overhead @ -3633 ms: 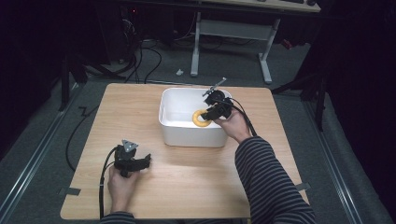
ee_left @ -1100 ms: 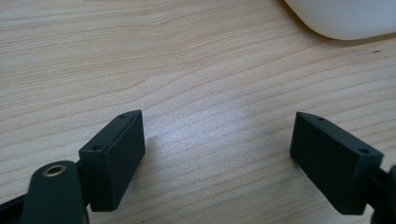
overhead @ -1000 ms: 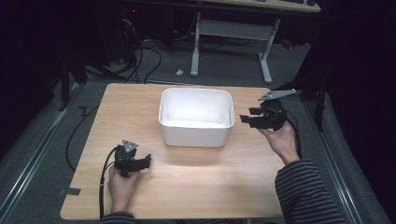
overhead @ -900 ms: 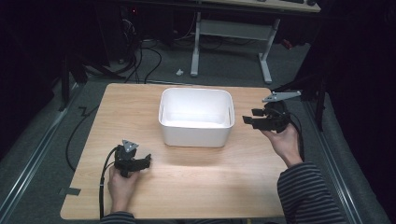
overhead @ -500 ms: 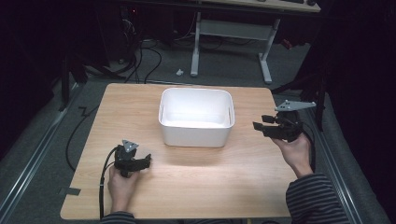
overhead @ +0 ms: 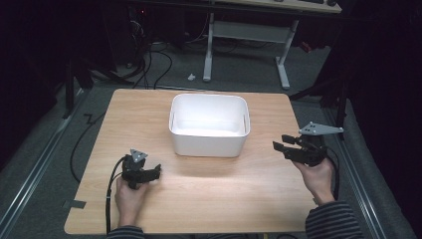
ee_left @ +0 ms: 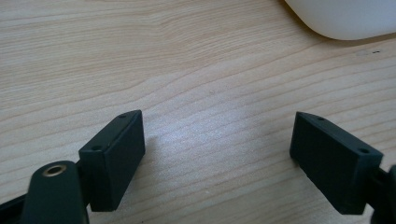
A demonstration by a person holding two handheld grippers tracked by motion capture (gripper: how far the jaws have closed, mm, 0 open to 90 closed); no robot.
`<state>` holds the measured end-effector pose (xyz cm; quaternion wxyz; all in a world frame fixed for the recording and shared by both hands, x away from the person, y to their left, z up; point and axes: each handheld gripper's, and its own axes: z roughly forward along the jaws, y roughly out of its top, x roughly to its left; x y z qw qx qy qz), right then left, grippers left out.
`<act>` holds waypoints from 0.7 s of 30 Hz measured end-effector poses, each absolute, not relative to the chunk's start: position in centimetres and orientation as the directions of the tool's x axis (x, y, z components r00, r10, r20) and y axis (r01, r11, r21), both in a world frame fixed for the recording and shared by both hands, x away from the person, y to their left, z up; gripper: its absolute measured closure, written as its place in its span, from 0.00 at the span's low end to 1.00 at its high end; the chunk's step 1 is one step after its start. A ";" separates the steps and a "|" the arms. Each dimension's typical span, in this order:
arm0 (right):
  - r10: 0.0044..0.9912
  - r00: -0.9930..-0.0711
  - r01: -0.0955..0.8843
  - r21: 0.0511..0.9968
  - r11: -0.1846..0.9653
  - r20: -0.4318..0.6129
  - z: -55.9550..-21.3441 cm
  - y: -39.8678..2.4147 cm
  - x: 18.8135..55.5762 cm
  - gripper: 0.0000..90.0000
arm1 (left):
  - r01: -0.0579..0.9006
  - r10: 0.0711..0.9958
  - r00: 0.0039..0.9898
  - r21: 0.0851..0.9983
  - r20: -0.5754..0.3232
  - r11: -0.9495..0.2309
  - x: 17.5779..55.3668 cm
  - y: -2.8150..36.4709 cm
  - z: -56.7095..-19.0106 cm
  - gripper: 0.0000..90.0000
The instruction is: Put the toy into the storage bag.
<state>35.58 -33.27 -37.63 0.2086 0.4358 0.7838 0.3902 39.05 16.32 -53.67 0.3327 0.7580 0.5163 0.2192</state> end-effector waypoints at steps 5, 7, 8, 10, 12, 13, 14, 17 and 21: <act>0.854 -0.518 0.543 0.789 0.288 0.044 -39.7 -33.5 35.1 0.59 | 0.637 0.929 0.371 0.731 -0.011 -0.245 39.0 16.3 -53.7 0.20; 0.859 -0.509 0.552 0.785 0.281 0.051 -40.4 -33.6 35.0 0.59 | 0.637 0.929 0.371 0.731 -0.011 -0.245 39.0 16.3 -53.7 0.20; 0.861 -0.506 0.558 0.783 0.276 0.057 -40.8 -33.7 34.9 0.59 | 0.637 0.929 0.371 0.731 -0.011 -0.245 39.0 16.3 -53.7 0.20; 0.862 -0.502 0.563 0.781 0.270 0.063 -41.2 -33.8 34.9 0.59 | 0.637 0.929 0.371 0.731 -0.011 -0.245 39.0 16.3 -53.7 0.20; 0.868 -0.490 0.581 0.774 0.253 0.084 -42.4 -34.0 34.8 0.59 | 0.637 0.929 0.370 0.731 -0.011 -0.245 39.0 16.3 -53.7 0.20; 0.868 -0.490 0.581 0.774 0.253 0.084 -42.4 -34.0 34.8 0.59 | 0.637 0.929 0.370 0.731 -0.011 -0.245 39.0 16.3 -53.7 0.20; 0.873 -0.481 0.592 0.764 0.257 0.080 -43.5 -33.9 34.8 0.58 | 0.637 0.929 0.370 0.731 -0.011 -0.245 39.0 16.3 -53.7 0.20; 0.875 -0.473 0.605 0.761 0.234 0.107 -45.6 -34.0 35.1 0.56 | 0.637 0.929 0.370 0.731 -0.011 -0.245 39.0 16.3 -53.7 0.20; 0.892 -0.441 0.635 0.739 0.227 0.105 -49.0 -33.6 35.9 0.53 | 0.637 0.929 0.370 0.731 -0.011 -0.245 39.0 16.3 -53.7 0.20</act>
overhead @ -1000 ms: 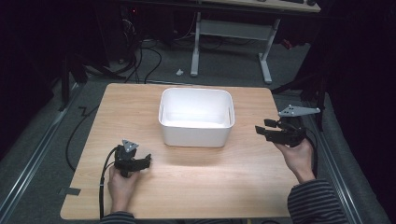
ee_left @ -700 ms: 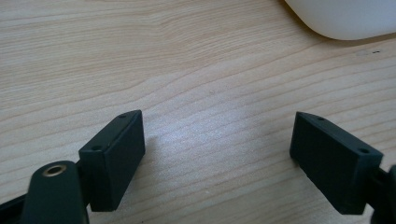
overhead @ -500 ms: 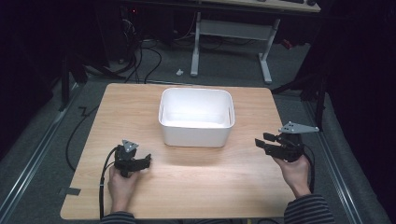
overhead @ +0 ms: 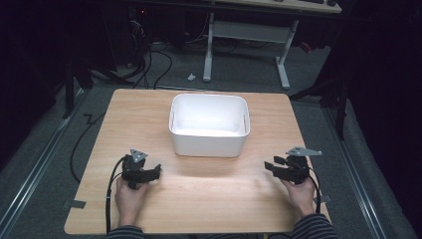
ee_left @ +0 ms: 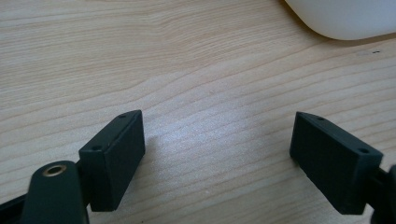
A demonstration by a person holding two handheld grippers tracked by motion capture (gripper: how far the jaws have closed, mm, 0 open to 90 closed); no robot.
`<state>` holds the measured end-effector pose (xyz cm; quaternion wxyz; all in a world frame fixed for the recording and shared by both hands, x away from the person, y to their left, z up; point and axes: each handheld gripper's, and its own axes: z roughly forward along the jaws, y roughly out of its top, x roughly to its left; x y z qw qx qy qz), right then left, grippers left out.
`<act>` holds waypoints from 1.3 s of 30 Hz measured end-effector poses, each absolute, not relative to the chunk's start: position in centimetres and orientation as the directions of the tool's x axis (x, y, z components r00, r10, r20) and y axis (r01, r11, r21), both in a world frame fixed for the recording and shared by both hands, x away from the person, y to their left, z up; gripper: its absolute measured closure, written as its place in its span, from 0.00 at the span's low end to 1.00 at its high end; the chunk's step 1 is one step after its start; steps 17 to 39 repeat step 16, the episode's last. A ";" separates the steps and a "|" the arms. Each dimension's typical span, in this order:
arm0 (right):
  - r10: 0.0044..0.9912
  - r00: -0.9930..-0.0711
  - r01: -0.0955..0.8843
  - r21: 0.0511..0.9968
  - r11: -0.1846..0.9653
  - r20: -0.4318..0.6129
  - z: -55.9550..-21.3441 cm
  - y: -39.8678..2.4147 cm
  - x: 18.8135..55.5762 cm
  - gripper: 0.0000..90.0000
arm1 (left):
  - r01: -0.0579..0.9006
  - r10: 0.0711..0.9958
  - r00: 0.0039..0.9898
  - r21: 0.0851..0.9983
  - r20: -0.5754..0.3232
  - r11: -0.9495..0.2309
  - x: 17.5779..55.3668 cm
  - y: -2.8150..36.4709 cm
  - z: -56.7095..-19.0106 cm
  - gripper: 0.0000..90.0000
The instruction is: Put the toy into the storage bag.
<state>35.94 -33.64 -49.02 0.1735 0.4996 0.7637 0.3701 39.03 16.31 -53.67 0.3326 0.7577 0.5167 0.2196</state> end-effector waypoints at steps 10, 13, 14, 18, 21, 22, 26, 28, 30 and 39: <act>0.905 -0.424 0.616 0.727 0.305 -0.021 -53.0 -32.3 37.2 0.42 | 0.637 0.930 0.369 0.731 -0.011 -0.244 39.0 16.3 -53.7 0.20; 0.907 -0.421 0.617 0.726 0.304 -0.022 -53.0 -32.3 37.2 0.42 | 0.637 0.930 0.368 0.731 -0.012 -0.243 39.0 16.3 -53.7 0.21; 0.907 -0.421 0.617 0.726 0.304 -0.021 -53.0 -32.3 37.2 0.42 | 0.637 0.930 0.368 0.732 -0.012 -0.243 39.0 16.3 -53.7 0.21; 0.910 -0.414 0.619 0.726 0.300 -0.022 -53.0 -32.3 37.2 0.41 | 0.637 0.930 0.368 0.732 -0.012 -0.243 39.0 16.3 -53.7 0.21; 0.910 -0.414 0.619 0.726 0.300 -0.022 -53.0 -32.3 37.2 0.41 | 0.637 0.930 0.368 0.732 -0.012 -0.243 39.0 16.3 -53.7 0.21; 0.910 -0.414 0.619 0.726 0.300 -0.022 -53.0 -32.3 37.2 0.41 | 0.637 0.930 0.368 0.732 -0.012 -0.243 39.0 16.3 -53.7 0.21; 0.910 -0.414 0.619 0.726 0.300 -0.022 -53.0 -32.3 37.2 0.41 | 0.637 0.930 0.368 0.732 -0.012 -0.243 39.0 16.3 -53.7 0.21; 0.910 -0.414 0.619 0.726 0.300 -0.022 -53.0 -32.3 37.2 0.41 | 0.637 0.930 0.368 0.732 -0.012 -0.243 39.0 16.3 -53.7 0.21; 0.910 -0.414 0.619 0.726 0.300 -0.022 -53.0 -32.3 37.2 0.41 | 0.637 0.930 0.368 0.732 -0.012 -0.243 39.0 16.3 -53.7 0.21; 0.910 -0.414 0.619 0.726 0.300 -0.022 -53.0 -32.3 37.2 0.41 | 0.637 0.930 0.368 0.732 -0.012 -0.243 39.0 16.3 -53.7 0.21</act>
